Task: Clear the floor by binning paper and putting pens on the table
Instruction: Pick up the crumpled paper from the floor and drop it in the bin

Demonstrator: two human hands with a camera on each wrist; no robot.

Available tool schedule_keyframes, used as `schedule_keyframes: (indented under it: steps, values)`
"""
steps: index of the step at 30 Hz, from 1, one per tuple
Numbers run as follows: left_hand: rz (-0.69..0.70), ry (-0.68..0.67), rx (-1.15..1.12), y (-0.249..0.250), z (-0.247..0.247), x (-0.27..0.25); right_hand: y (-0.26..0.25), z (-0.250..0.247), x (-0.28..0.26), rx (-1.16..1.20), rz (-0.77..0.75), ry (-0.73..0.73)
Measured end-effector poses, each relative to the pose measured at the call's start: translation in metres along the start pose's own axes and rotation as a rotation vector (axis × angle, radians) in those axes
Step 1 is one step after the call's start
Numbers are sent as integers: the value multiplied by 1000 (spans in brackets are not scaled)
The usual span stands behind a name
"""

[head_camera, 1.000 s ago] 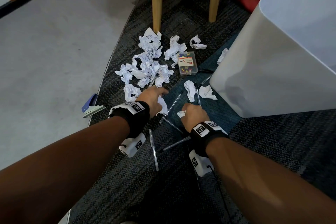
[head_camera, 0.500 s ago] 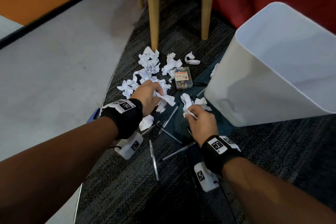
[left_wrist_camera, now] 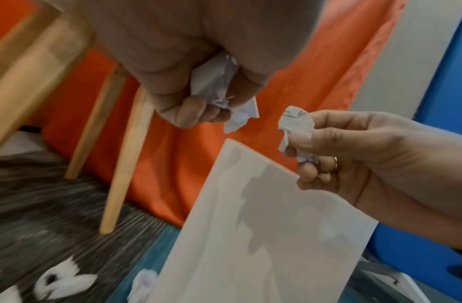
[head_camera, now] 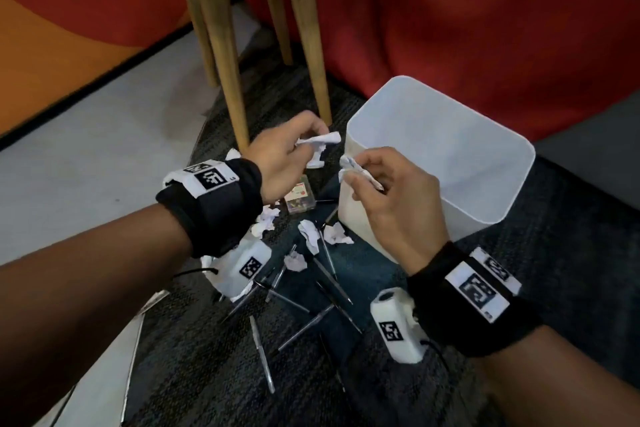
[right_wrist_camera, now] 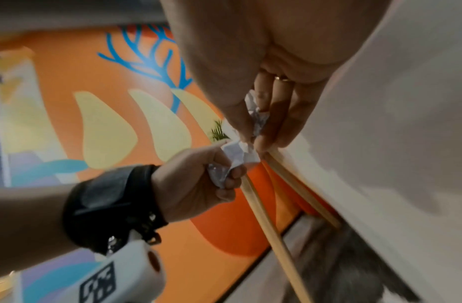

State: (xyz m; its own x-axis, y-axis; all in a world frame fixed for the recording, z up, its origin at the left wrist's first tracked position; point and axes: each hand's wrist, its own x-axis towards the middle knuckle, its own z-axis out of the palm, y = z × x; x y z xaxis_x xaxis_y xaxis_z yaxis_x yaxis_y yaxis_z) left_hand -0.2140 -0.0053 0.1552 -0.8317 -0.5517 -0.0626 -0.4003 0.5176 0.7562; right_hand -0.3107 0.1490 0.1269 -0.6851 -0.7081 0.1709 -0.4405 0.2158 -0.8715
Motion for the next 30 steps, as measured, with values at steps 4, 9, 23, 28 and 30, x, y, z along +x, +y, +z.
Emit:
schedule_keyframes:
  steps: [4, 9, 23, 28, 30]
  values:
    - [139, 55, -10, 39, -3, 14, -12, -43, 12, -109, -44, 144]
    - [181, 39, 100, 68, 19, 40, 8, -73, 28, -317, 70, 175]
    - [176, -212, 528, 82, 87, 86, 35, -71, 39, -549, 355, 101]
    - [70, -210, 611, 79, 92, 88, 38, -70, 42, -567, 358, 97]
    - [85, -285, 637, 83, 91, 89, 39, -70, 42, -572, 361, 97]
